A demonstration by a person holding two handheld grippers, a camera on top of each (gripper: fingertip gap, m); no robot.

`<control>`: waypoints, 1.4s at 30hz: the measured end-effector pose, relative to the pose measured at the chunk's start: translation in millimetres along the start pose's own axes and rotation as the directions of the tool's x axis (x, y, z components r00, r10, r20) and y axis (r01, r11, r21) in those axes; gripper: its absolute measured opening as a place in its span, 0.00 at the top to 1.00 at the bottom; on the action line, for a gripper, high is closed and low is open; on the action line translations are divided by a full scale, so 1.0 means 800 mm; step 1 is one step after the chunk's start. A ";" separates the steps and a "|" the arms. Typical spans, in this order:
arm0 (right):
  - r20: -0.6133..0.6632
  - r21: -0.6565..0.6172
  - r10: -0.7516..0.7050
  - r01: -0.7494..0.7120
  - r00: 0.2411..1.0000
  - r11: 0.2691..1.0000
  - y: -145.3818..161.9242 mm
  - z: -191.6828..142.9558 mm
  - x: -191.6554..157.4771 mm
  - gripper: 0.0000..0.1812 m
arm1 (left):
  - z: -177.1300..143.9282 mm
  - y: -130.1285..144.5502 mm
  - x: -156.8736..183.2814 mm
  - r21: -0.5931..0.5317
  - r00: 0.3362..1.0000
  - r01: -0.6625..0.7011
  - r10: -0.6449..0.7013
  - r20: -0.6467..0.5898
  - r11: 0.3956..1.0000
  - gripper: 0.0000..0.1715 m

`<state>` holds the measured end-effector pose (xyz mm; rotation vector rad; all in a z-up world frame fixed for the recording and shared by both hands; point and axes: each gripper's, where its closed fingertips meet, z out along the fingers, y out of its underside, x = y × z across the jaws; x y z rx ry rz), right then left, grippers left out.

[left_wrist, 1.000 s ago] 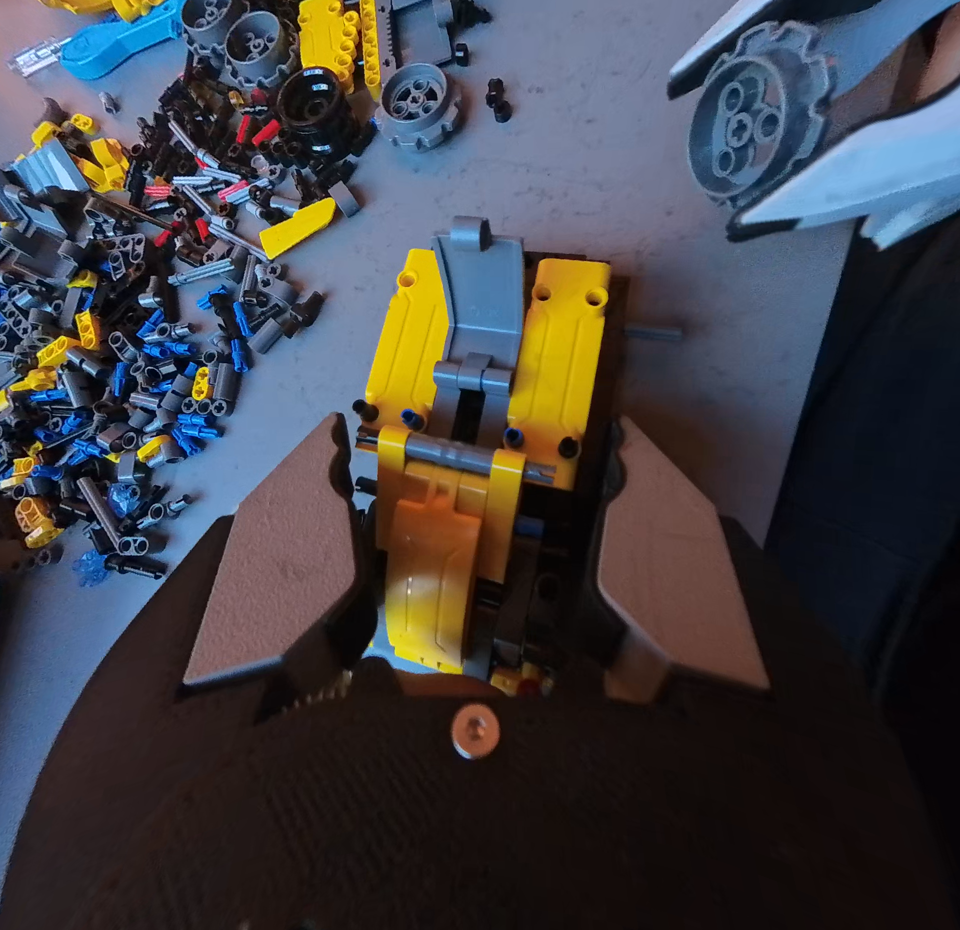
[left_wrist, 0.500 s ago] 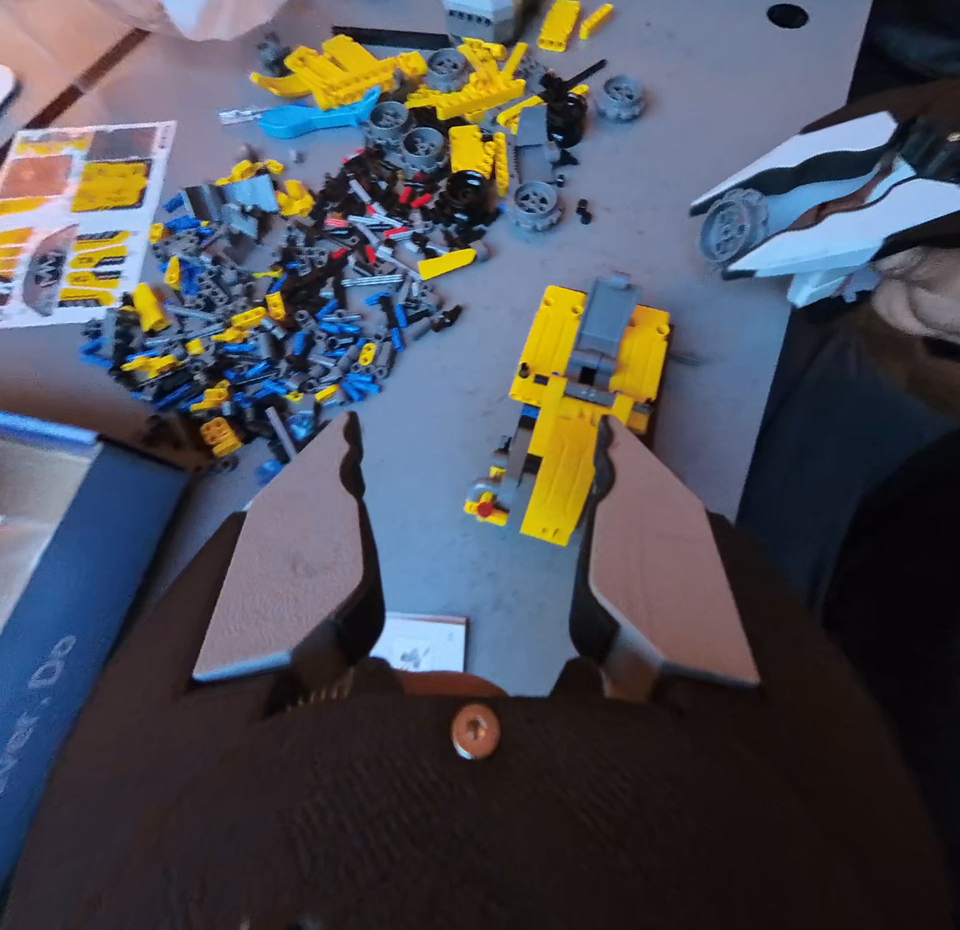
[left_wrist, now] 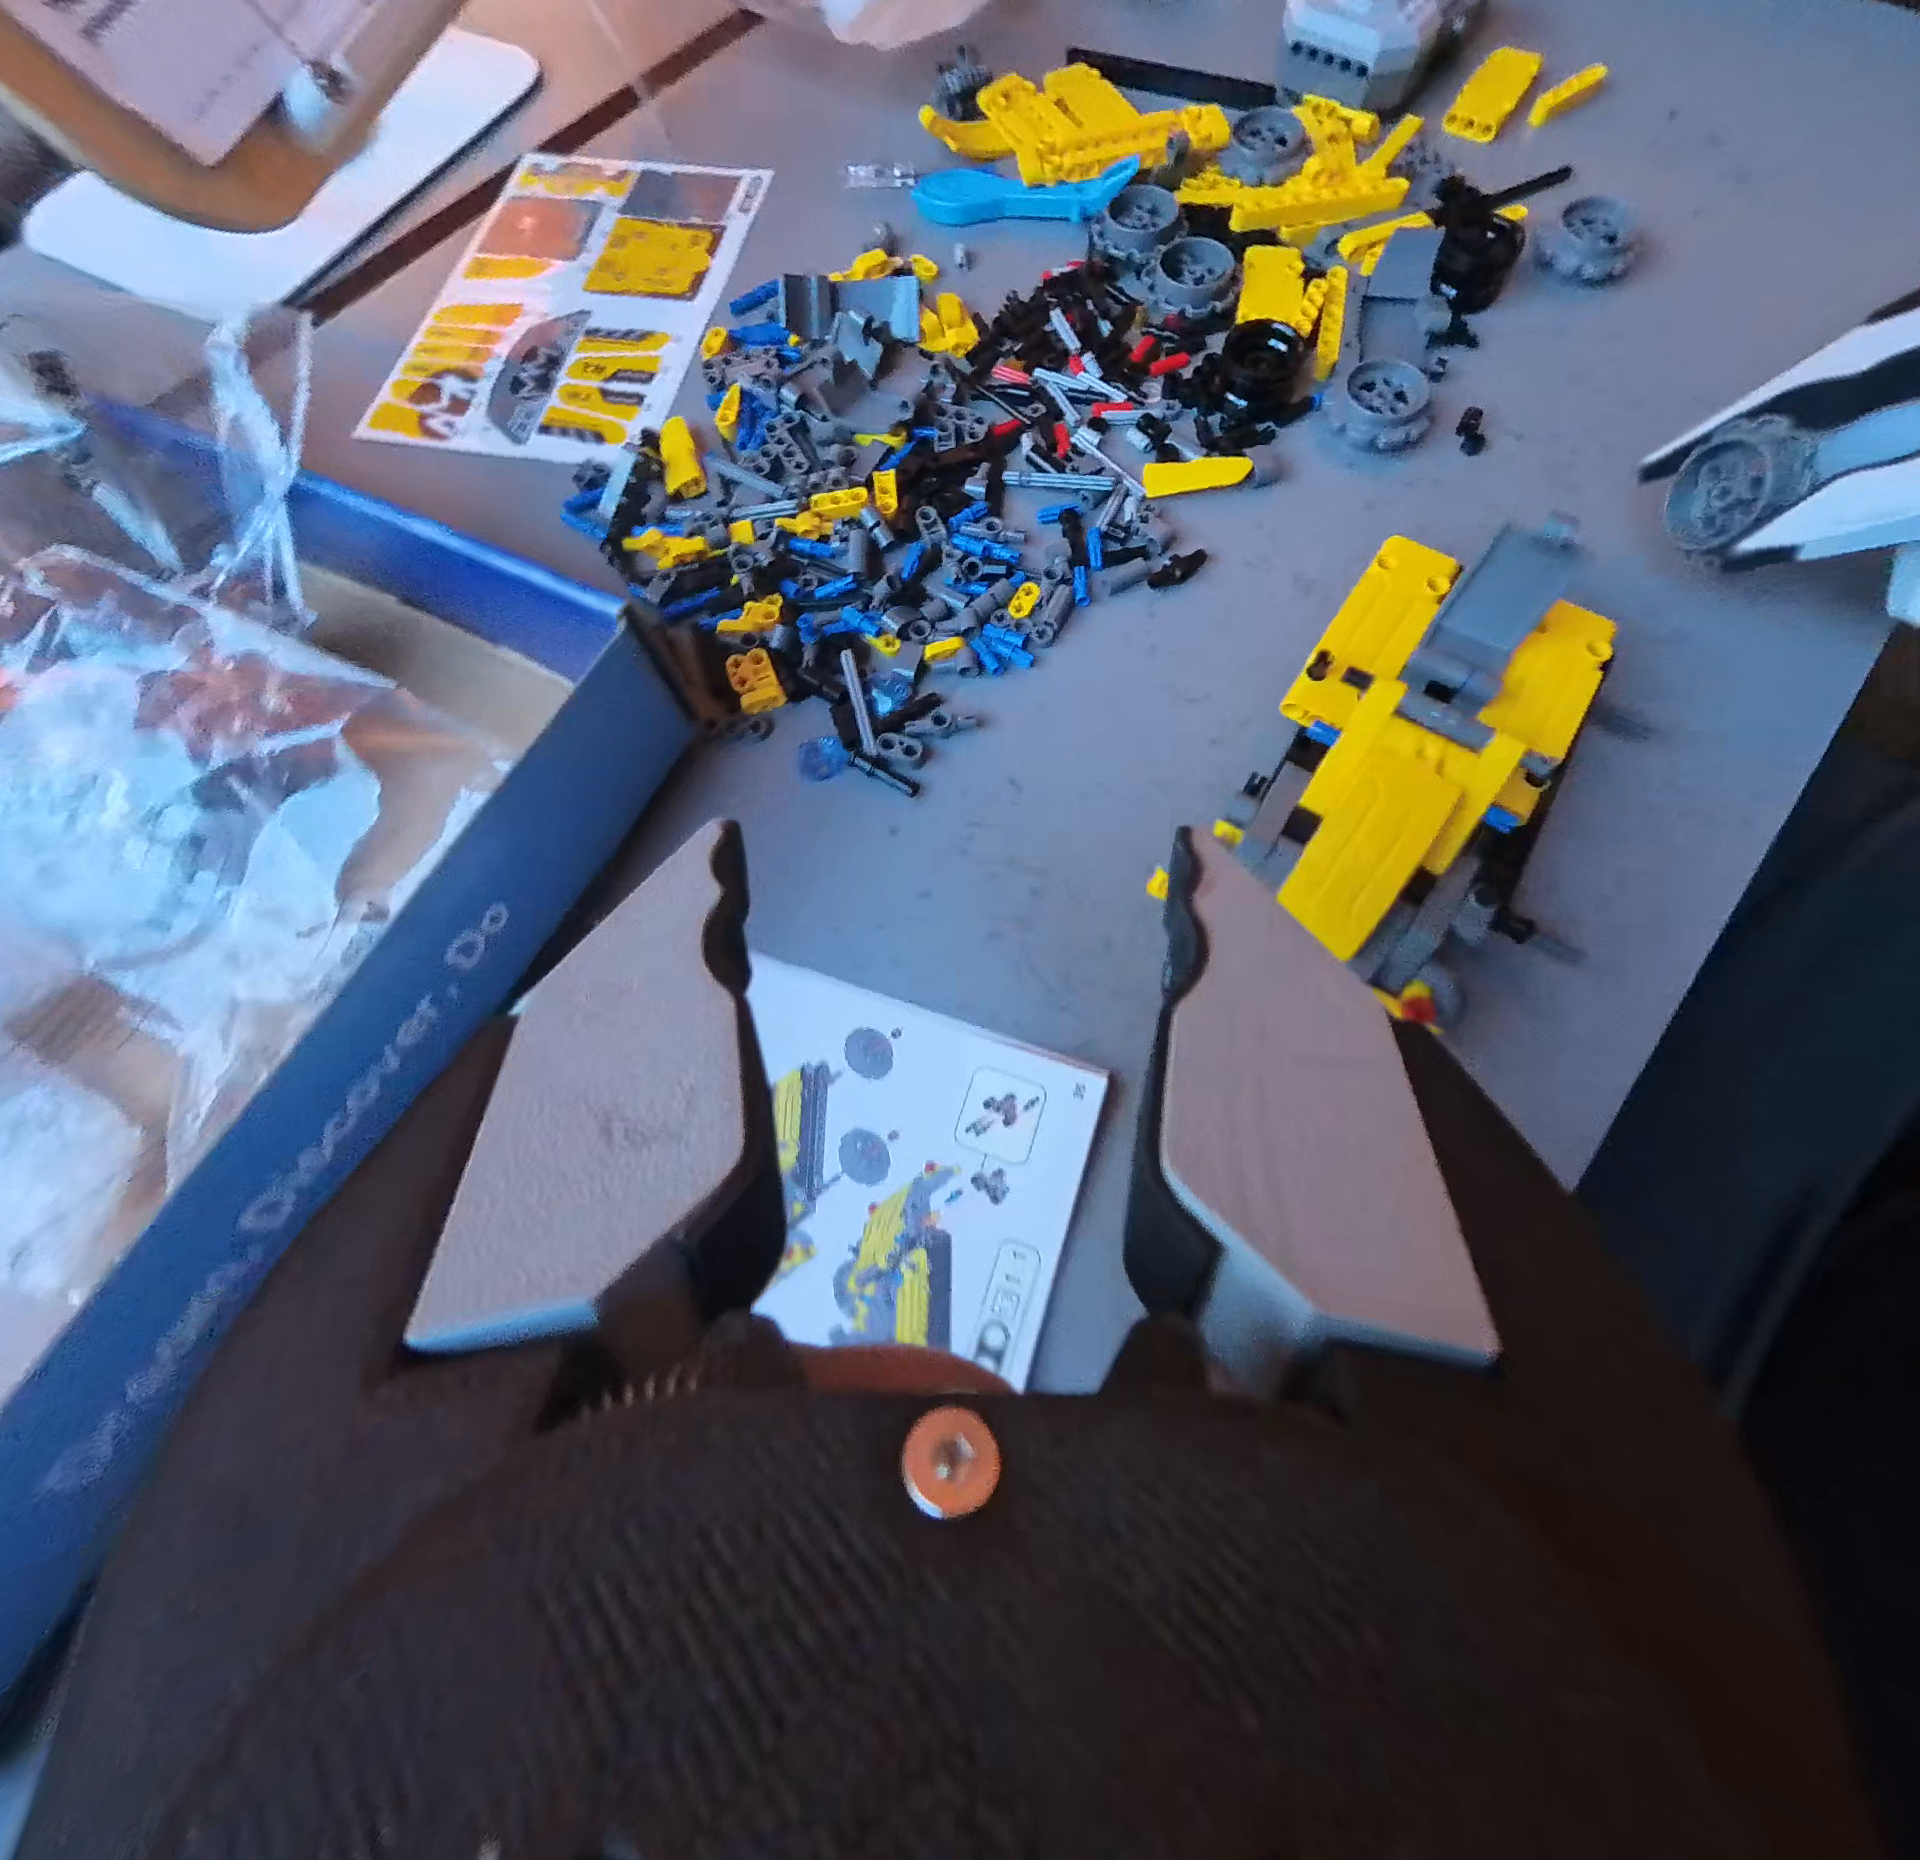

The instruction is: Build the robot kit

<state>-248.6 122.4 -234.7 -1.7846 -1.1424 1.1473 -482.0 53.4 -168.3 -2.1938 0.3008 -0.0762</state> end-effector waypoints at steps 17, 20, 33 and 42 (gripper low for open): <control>-0.114 -0.245 -0.385 0.350 0.916 0.904 0.020 -0.011 0.030 0.76 | -0.009 0.111 0.088 0.053 0.999 0.036 -0.035 -0.019 0.998 0.59; -0.146 -0.403 -0.447 0.360 0.882 0.841 0.015 -0.009 0.072 0.76 | -0.001 0.107 0.100 0.041 0.997 0.053 -0.050 -0.055 0.998 0.58; 0.199 -0.489 -0.397 0.442 0.896 0.752 -0.027 0.000 0.085 0.88 | 0.013 0.103 0.128 -0.003 0.991 0.063 -0.063 -0.118 0.998 0.56; 0.482 -0.534 -0.519 0.707 0.705 0.464 -0.010 0.026 0.101 0.91 | 0.016 0.114 0.125 -0.024 0.991 0.059 -0.062 -0.120 0.998 0.58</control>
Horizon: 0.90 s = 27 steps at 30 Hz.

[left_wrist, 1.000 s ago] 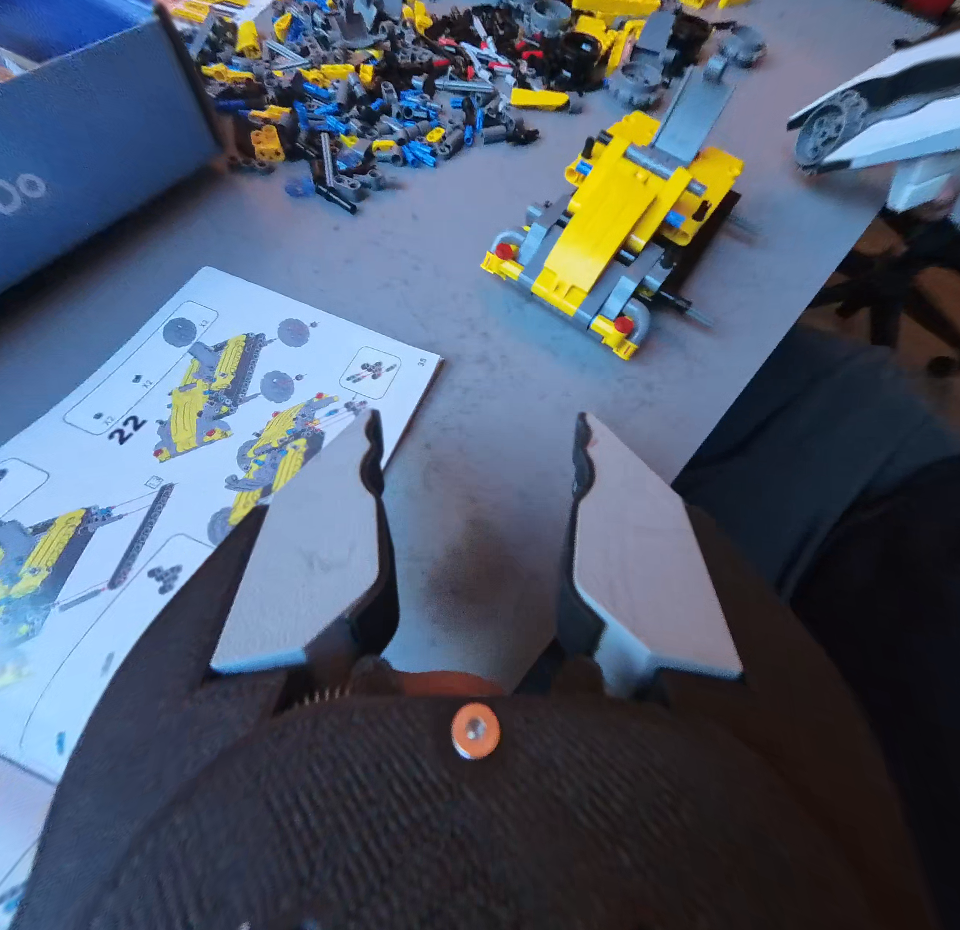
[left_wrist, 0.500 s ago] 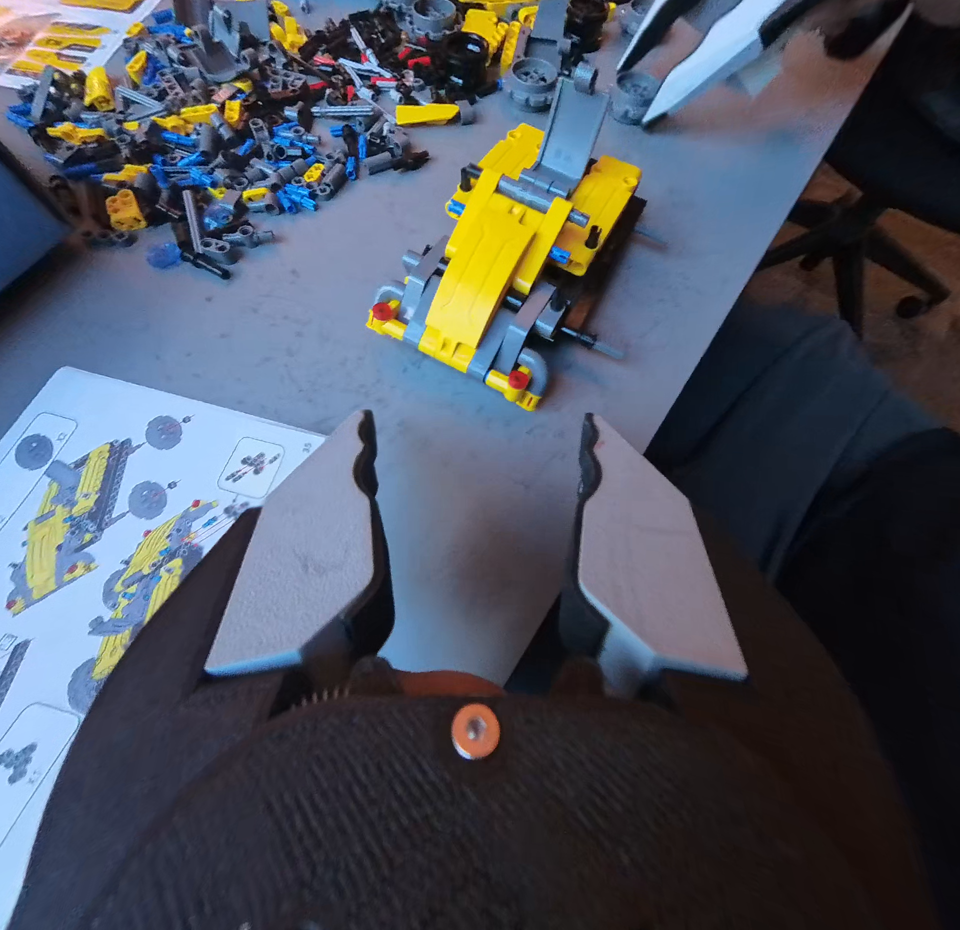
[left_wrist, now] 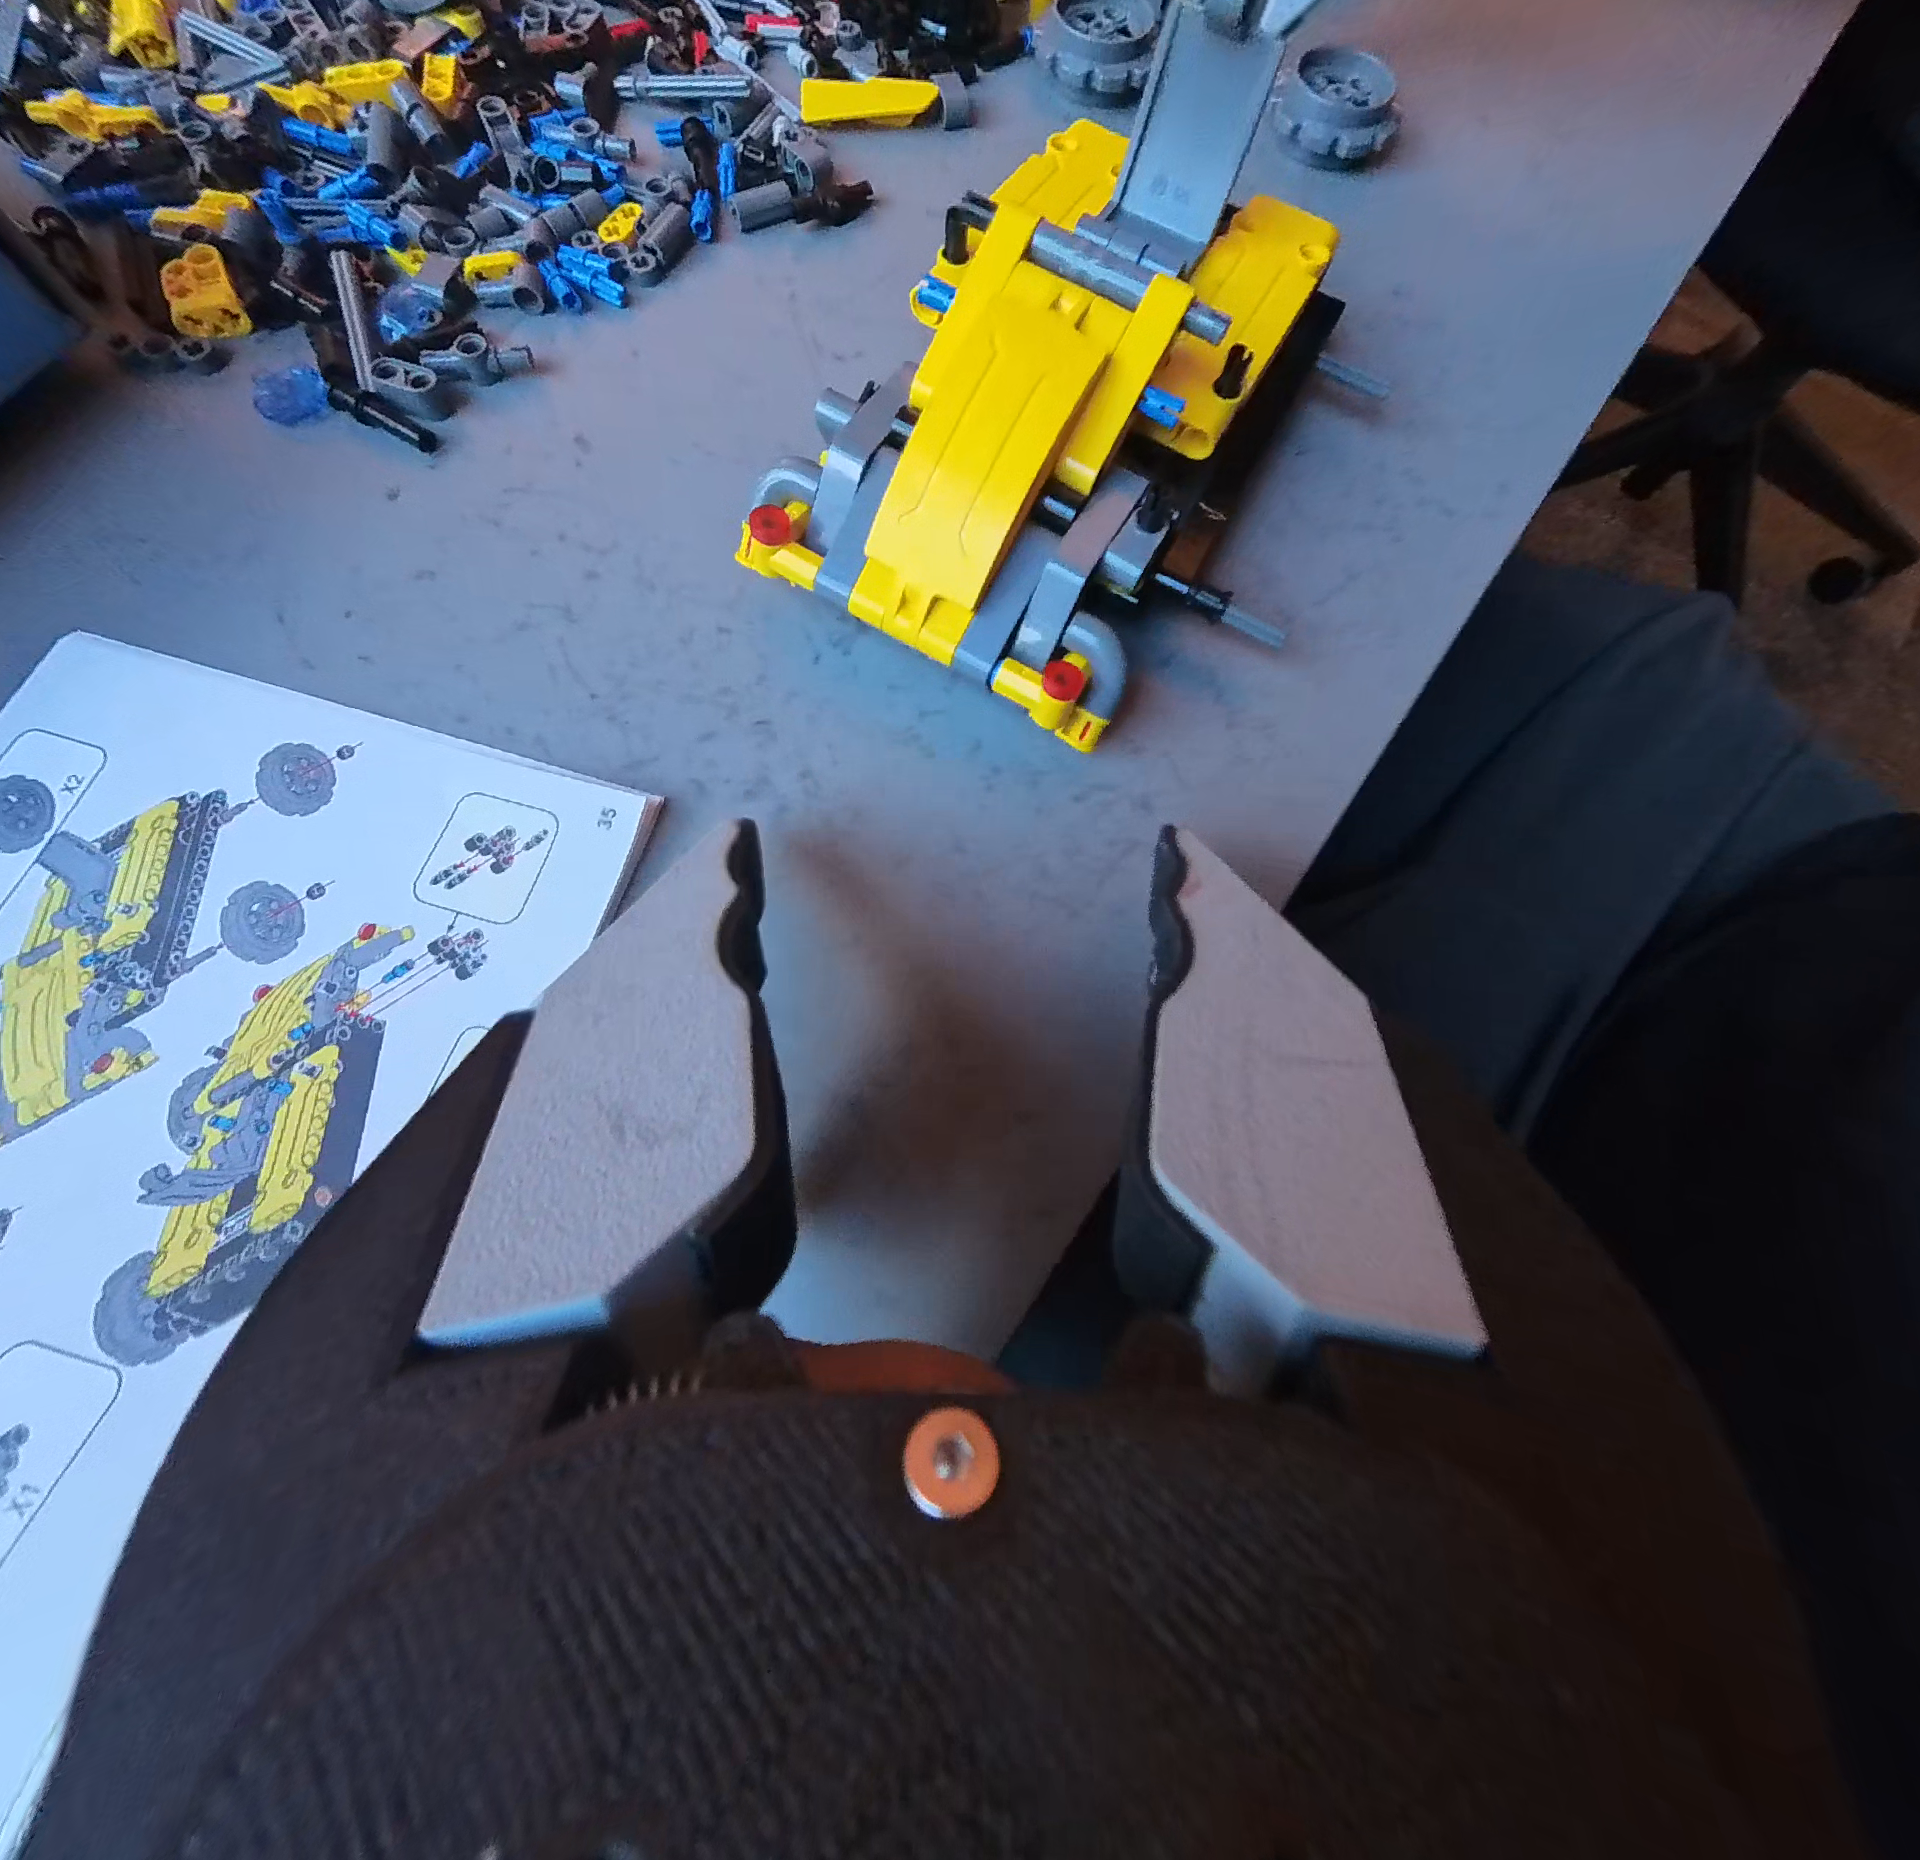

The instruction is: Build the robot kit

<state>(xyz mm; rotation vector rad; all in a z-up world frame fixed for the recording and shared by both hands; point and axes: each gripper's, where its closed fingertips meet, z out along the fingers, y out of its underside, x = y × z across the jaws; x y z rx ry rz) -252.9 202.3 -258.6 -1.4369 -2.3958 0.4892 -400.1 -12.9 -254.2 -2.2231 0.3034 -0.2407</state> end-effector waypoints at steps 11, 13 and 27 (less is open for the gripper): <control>0.106 -0.010 -0.025 0.027 0.994 1.000 0.000 0.009 -0.001 0.97 | 0.008 -0.018 -0.006 0.010 0.999 -0.032 0.033 -0.024 0.999 0.59; 0.087 0.037 -0.003 0.000 0.996 0.999 -0.012 -0.001 -0.002 0.97 | 0.007 -0.028 -0.006 0.023 0.997 -0.076 0.077 -0.008 0.997 0.59; 0.659 0.432 0.305 -0.678 0.687 0.594 -0.169 -0.077 -0.154 0.96 | 0.044 -0.163 0.142 0.373 0.683 -0.707 0.716 0.142 0.600 0.85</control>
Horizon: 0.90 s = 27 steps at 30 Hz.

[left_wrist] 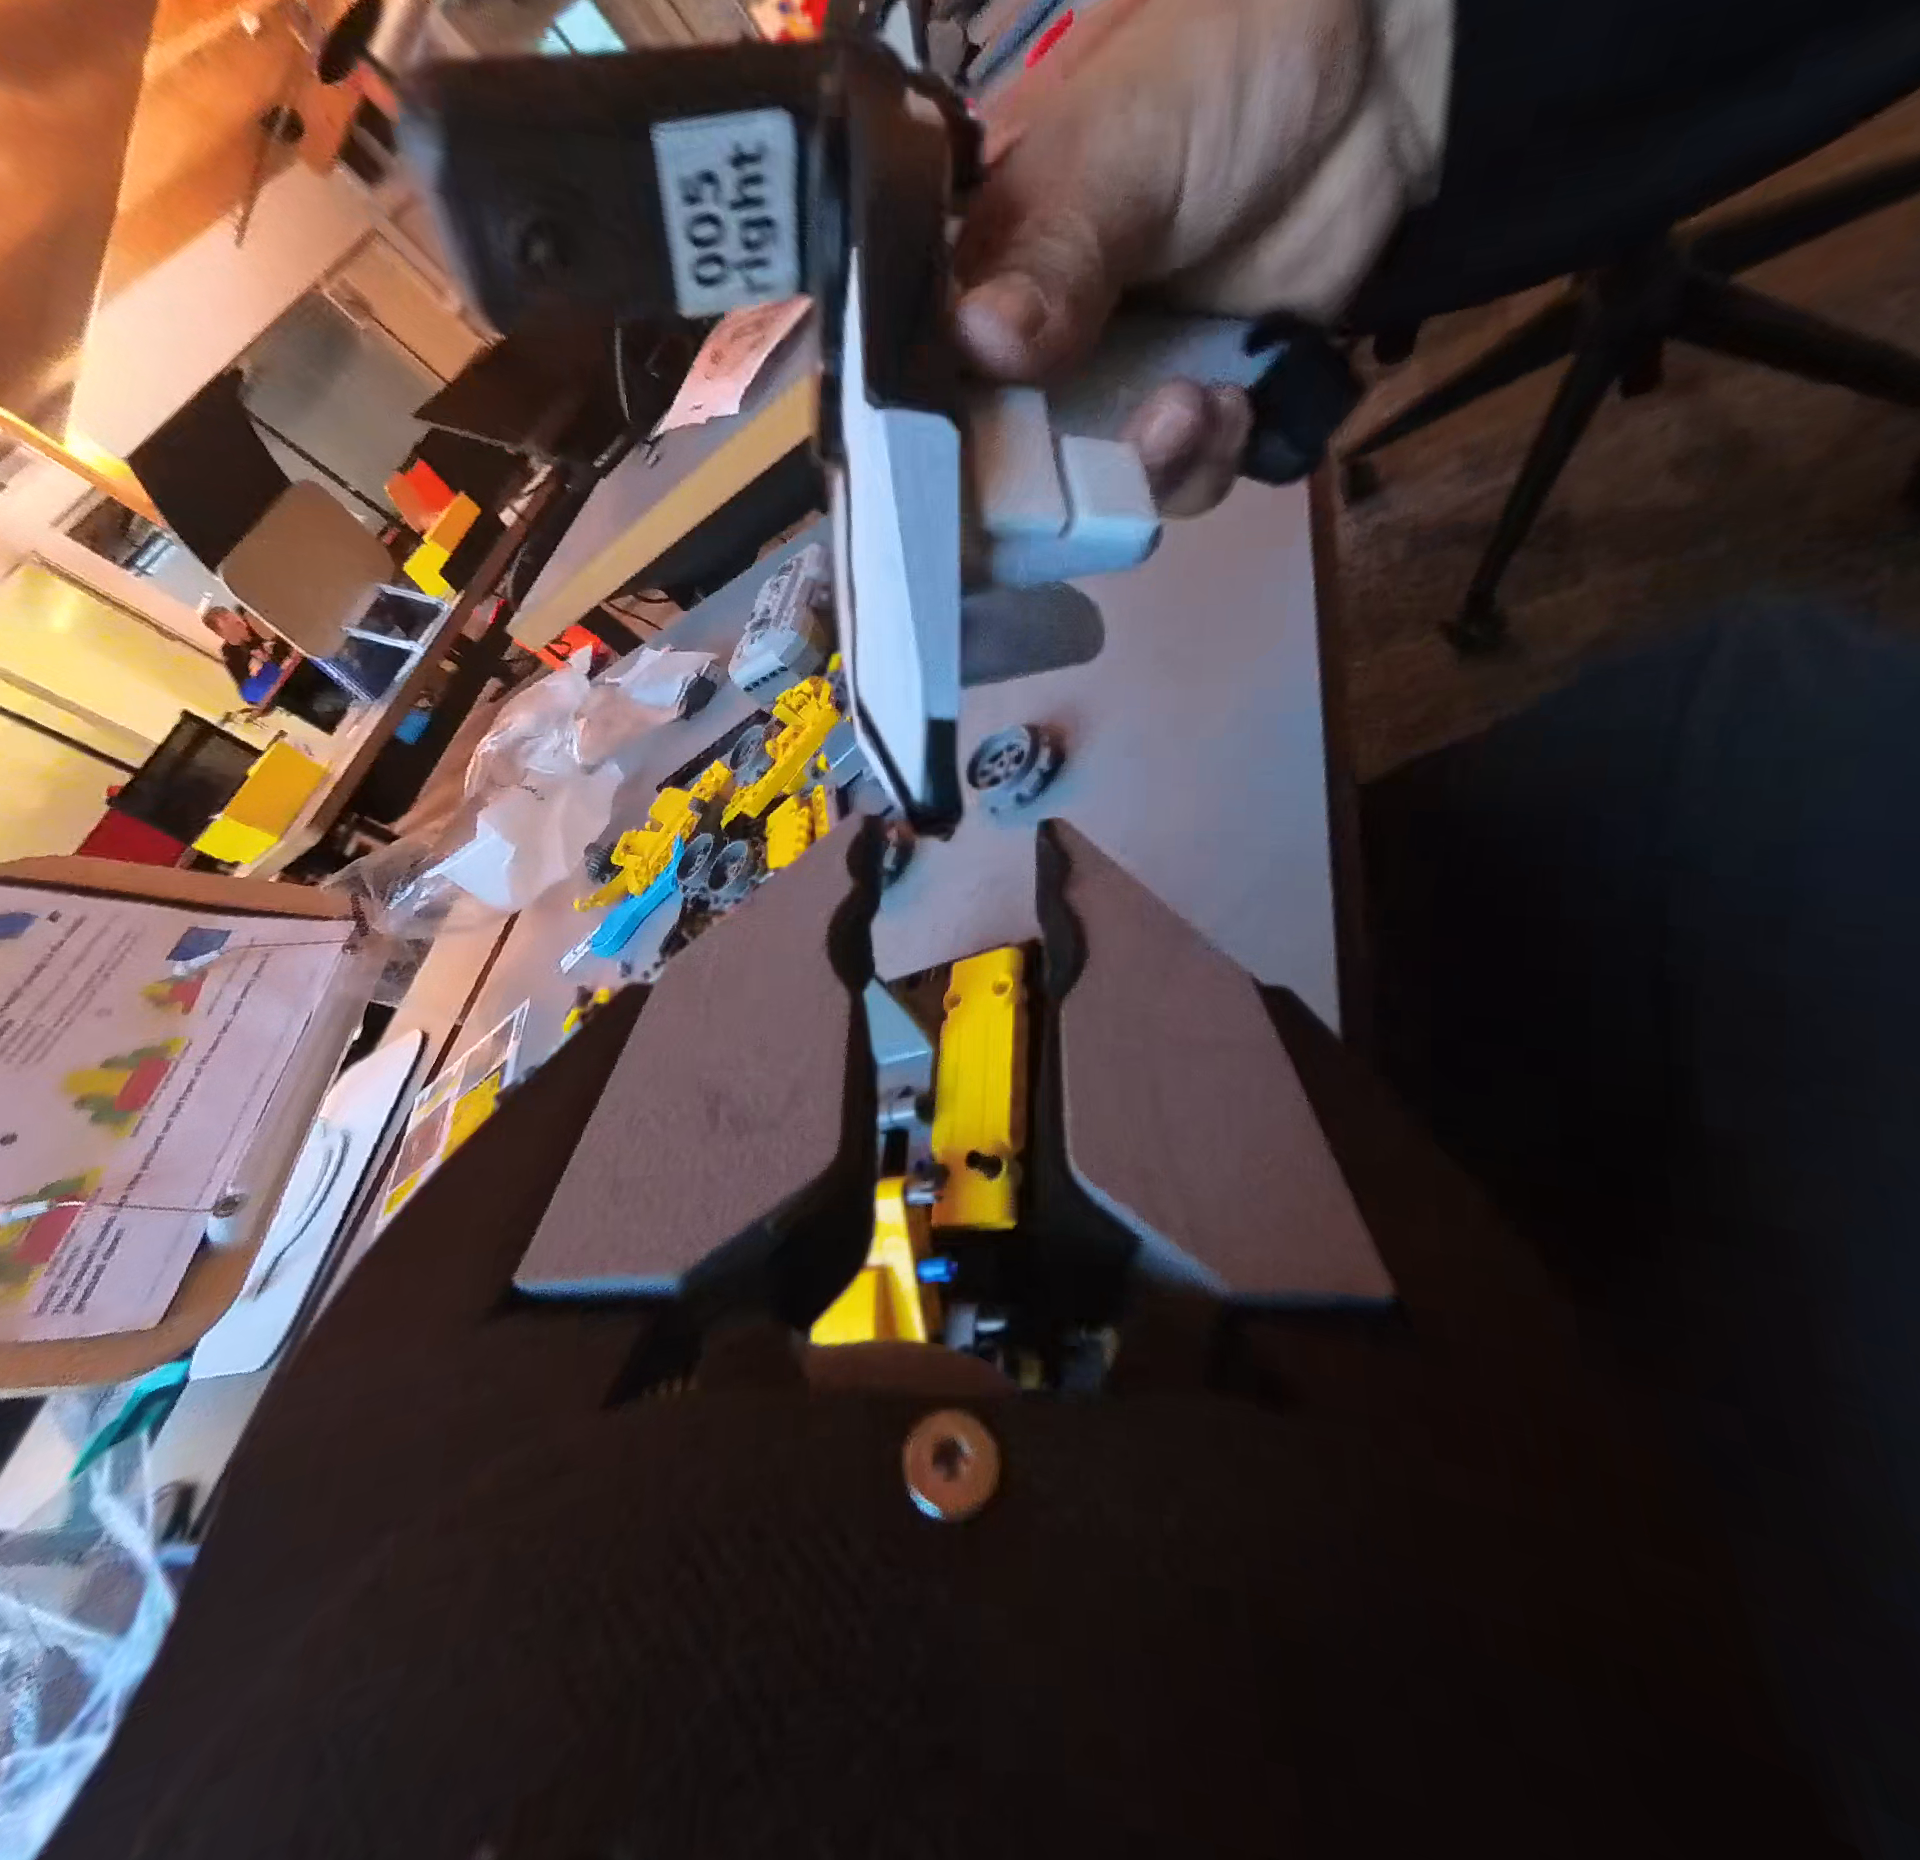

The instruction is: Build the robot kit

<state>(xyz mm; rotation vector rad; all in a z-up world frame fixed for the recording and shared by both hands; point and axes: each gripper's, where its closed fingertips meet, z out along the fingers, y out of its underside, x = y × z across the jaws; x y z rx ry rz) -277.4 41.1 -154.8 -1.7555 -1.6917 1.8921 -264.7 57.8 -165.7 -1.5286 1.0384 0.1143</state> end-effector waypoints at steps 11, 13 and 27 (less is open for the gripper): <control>0.240 0.282 0.251 -0.315 0.938 0.906 0.005 -0.013 -0.007 0.96 | 0.009 -0.014 0.003 0.063 0.990 0.093 -0.099 0.099 0.994 0.96; 0.215 0.297 0.268 -0.325 0.939 0.898 0.008 -0.011 -0.001 0.96 | 0.012 -0.008 0.005 0.037 0.990 0.094 -0.097 0.101 0.995 0.96; 0.141 0.401 0.263 -0.298 0.955 0.866 0.011 -0.012 0.016 0.97 | 0.013 0.000 0.006 0.004 0.978 0.127 -0.126 0.163 0.992 0.97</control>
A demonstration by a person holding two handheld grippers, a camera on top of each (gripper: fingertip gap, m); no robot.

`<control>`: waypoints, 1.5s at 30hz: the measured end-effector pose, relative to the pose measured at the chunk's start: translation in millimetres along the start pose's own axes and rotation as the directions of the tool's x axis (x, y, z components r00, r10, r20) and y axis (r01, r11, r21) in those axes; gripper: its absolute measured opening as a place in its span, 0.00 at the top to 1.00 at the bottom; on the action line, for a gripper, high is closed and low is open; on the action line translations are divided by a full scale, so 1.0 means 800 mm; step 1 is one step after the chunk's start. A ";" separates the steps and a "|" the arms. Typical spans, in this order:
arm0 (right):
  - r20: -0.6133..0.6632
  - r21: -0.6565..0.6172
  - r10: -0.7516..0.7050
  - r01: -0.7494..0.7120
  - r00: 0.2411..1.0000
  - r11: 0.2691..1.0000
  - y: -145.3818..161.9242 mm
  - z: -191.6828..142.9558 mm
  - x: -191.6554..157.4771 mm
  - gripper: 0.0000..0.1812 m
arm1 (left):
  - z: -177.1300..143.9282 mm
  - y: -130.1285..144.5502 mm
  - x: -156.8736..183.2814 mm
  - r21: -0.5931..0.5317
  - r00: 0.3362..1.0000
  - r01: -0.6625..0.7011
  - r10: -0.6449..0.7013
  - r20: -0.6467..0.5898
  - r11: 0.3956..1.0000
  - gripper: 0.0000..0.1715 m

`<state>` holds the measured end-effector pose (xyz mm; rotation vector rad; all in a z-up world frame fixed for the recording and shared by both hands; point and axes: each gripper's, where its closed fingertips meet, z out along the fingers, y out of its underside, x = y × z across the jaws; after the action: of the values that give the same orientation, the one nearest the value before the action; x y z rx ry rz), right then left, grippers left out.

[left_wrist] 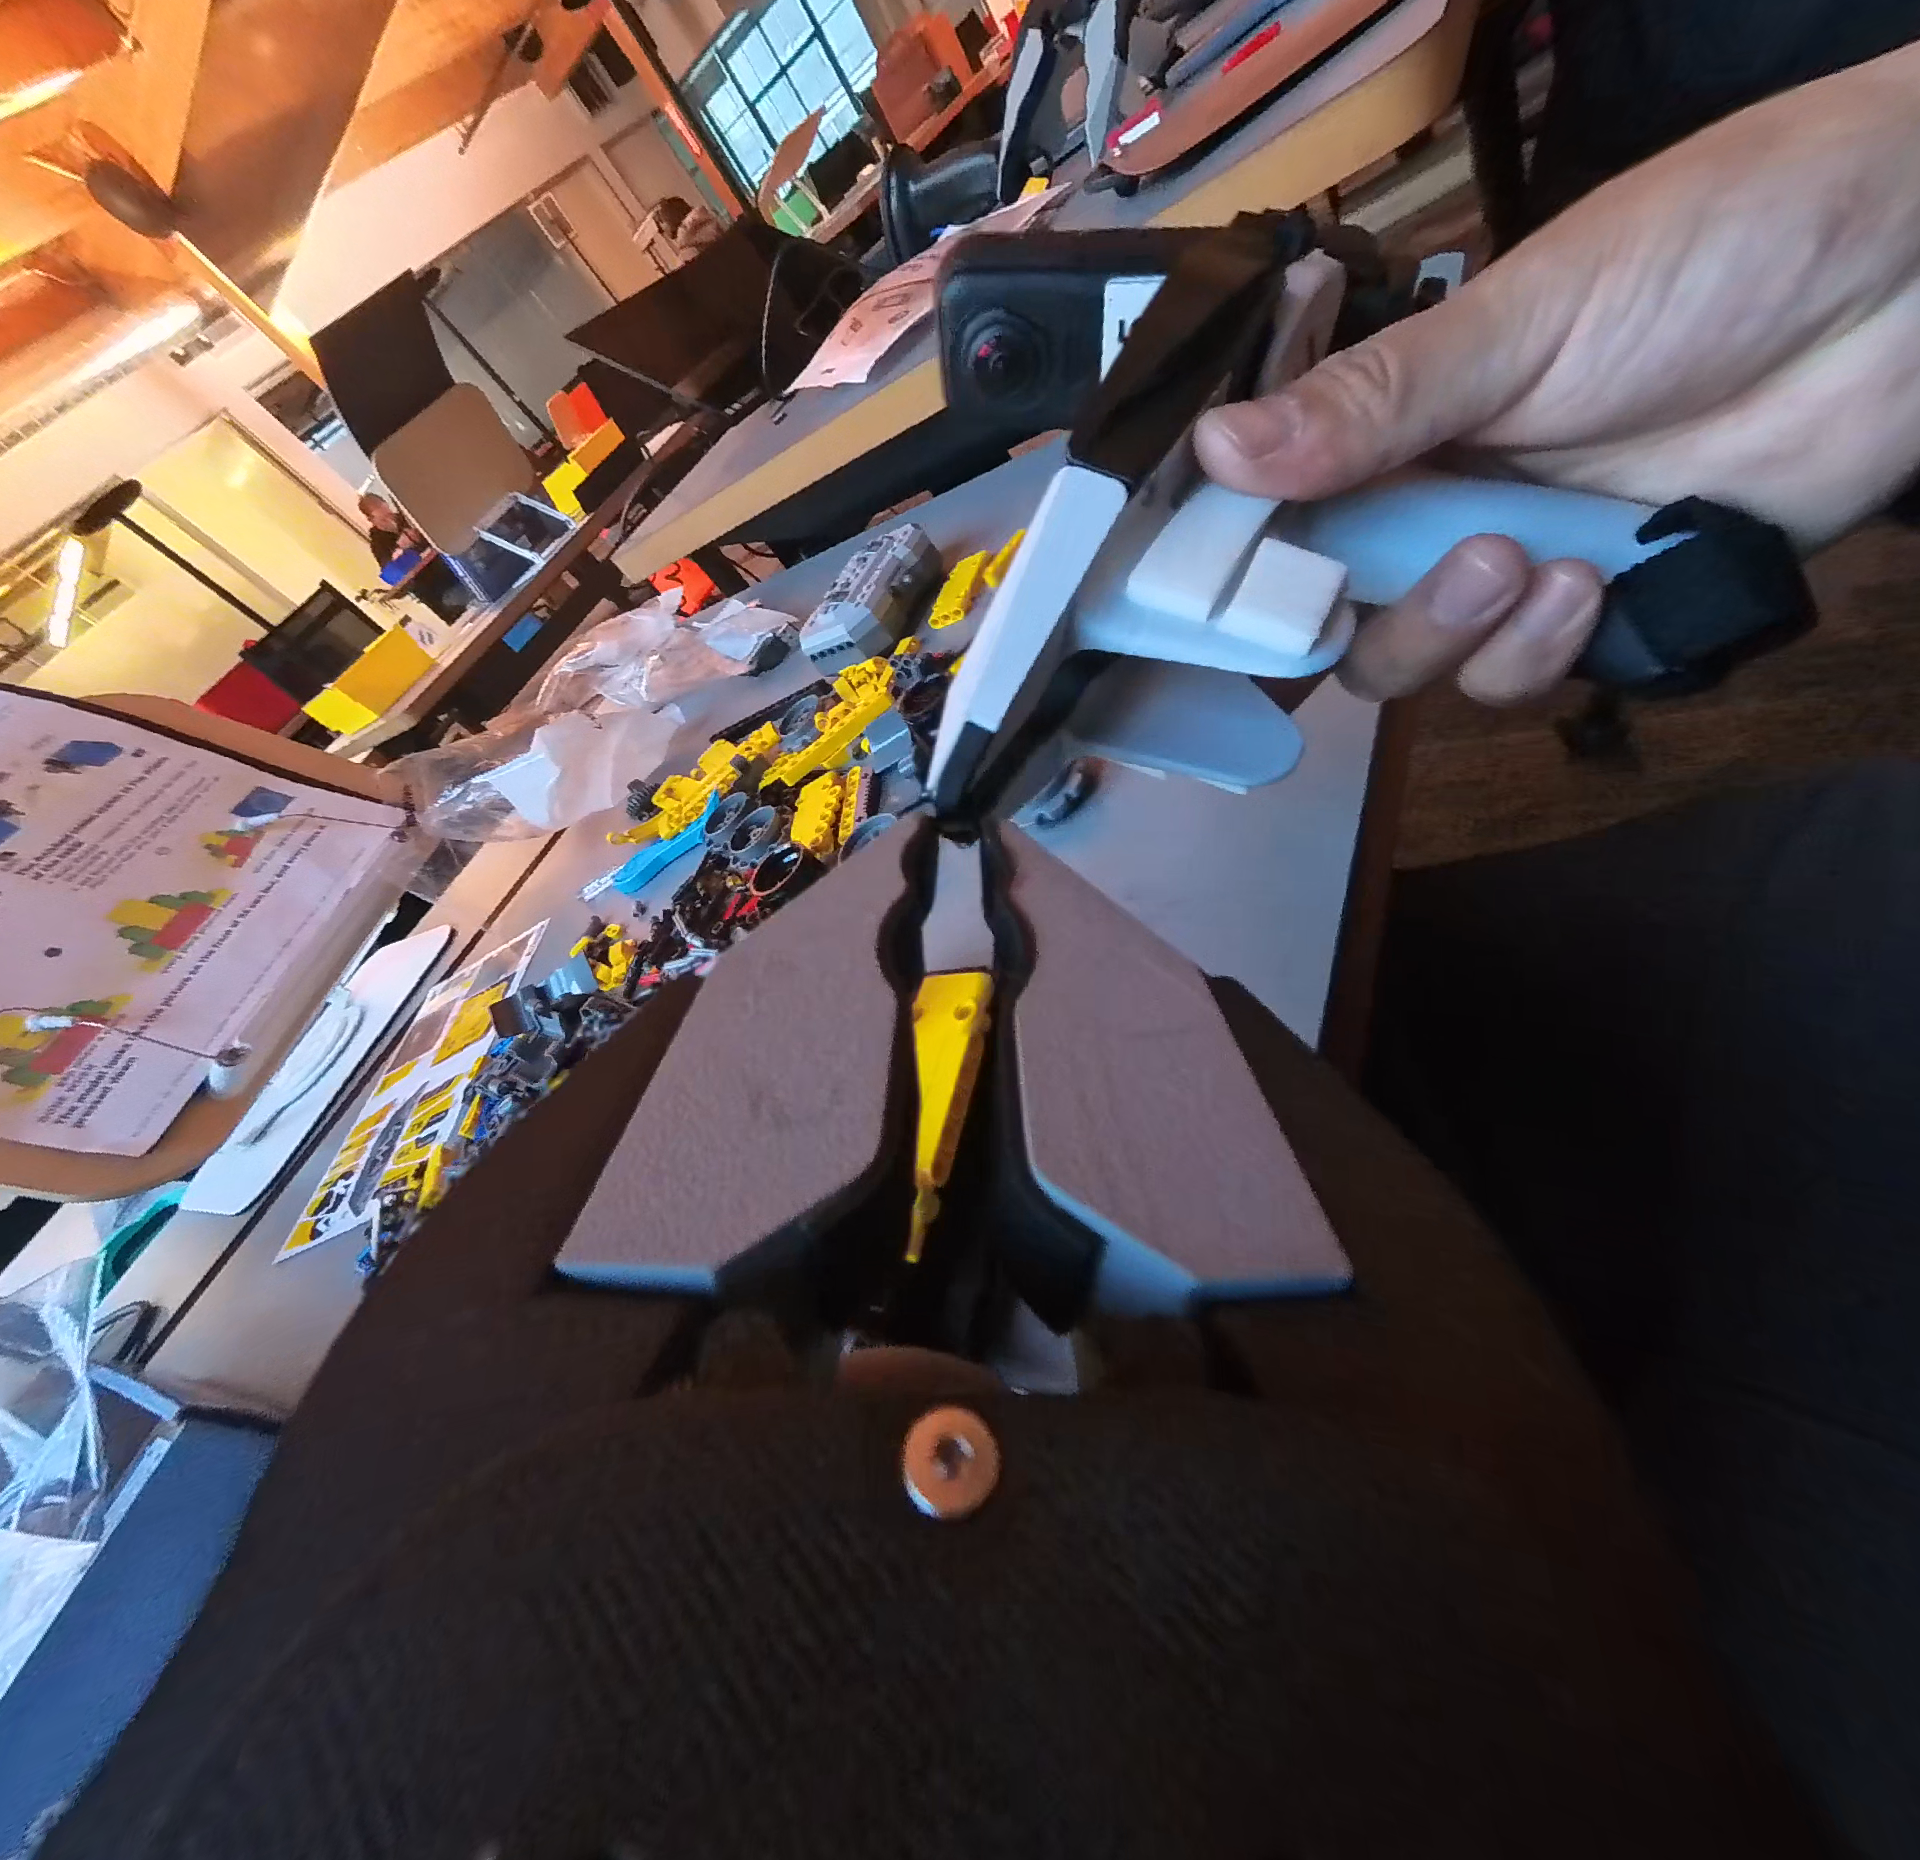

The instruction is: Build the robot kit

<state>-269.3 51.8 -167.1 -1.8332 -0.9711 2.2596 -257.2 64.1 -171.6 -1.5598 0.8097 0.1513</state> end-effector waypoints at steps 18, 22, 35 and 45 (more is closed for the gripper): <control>-0.340 0.030 -0.288 0.316 0.895 0.948 -0.006 -0.016 0.029 0.95 | 0.021 0.023 -0.006 -0.098 0.996 0.092 -0.091 0.022 0.991 0.97; -0.304 0.060 -0.286 0.318 0.909 0.946 -0.009 -0.014 0.021 0.96 | 0.022 0.016 -0.008 -0.066 0.997 0.059 -0.056 0.051 0.996 0.97; -0.312 0.030 -0.435 0.467 0.844 0.884 -0.004 -0.013 0.012 0.96 | 0.016 0.005 0.000 -0.082 0.936 -0.316 0.325 0.134 0.945 0.98; -0.253 -0.053 -0.562 0.569 0.787 0.820 0.009 -0.014 -0.006 0.96 | 0.001 -0.011 0.016 0.079 0.996 -0.088 0.088 -0.002 0.993 0.94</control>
<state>-255.4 49.0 -167.3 -1.4962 -1.2275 1.6193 -242.3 58.9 -171.1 -1.4520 0.8794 0.1773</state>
